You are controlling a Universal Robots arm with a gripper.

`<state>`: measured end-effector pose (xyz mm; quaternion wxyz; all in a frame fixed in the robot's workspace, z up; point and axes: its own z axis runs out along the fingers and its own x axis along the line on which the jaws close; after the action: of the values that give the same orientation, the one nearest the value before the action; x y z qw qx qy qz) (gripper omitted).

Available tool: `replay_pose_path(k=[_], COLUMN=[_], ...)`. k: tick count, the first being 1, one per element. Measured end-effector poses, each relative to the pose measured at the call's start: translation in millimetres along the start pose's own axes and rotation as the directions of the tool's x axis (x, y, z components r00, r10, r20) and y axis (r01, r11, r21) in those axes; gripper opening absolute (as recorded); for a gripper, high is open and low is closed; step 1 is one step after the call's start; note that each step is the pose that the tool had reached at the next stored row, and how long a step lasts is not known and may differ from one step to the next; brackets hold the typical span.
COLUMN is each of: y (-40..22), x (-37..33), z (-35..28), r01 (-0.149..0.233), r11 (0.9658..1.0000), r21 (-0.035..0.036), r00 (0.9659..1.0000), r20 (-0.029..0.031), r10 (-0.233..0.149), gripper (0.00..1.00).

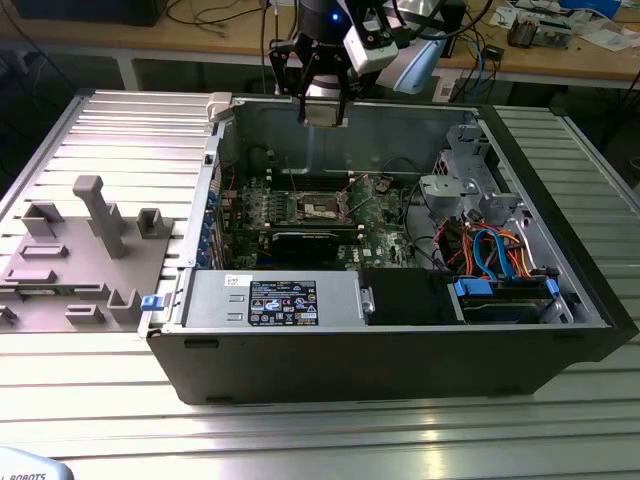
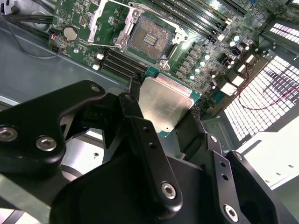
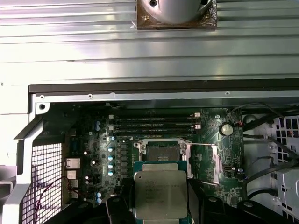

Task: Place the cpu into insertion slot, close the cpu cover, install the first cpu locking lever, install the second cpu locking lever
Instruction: 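Place the cpu into insertion slot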

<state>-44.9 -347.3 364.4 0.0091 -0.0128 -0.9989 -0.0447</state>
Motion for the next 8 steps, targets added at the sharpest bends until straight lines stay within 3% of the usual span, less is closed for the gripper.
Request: replay_pose_path(k=[8], y=[-0.4], x=[-0.1], z=[4.1], r01=[0.000], r11=[1.0000], r21=[0.0000], r00=[1.0000], r20=[0.0000], r10=[0.000], gripper=[0.55])
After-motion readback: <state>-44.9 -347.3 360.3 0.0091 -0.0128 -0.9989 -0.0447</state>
